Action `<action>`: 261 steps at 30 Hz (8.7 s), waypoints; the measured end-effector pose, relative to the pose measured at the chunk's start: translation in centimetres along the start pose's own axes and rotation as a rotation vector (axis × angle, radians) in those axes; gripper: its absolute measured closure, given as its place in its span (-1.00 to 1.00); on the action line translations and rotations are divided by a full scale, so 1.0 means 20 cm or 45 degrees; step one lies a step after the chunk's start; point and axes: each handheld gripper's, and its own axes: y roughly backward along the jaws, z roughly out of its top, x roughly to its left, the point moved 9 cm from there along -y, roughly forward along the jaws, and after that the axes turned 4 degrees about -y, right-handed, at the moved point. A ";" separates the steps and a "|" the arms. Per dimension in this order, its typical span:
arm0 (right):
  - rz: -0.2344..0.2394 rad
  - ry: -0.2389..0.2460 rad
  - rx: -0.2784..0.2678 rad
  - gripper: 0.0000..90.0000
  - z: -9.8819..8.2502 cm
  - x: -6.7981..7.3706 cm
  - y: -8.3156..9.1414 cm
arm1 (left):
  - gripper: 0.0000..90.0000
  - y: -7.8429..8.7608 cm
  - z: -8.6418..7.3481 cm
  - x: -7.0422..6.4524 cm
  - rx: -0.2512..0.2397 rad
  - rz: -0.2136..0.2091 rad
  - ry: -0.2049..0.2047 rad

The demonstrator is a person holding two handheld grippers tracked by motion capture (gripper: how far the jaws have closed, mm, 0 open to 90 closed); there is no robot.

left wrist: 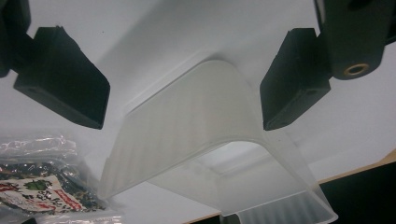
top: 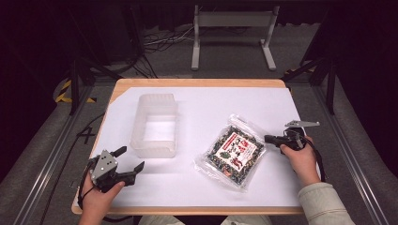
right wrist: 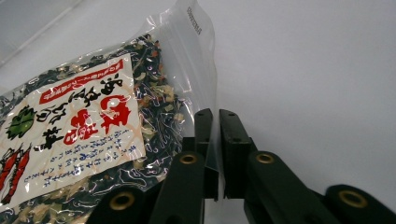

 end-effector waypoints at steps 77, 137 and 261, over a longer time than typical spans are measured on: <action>0.267 0.472 -0.444 1.00 0.69 0.83 0.74 | -0.77 -0.07 0.36 -0.06 -0.159 -0.129 0.099; 0.624 0.765 -0.421 1.00 0.69 1.30 0.55 | -0.29 -0.23 0.86 -0.46 -0.388 -0.592 -0.012; 0.341 0.533 -0.582 0.01 0.41 0.77 0.50 | 0.60 -0.07 1.01 0.29 -0.334 -0.119 -0.001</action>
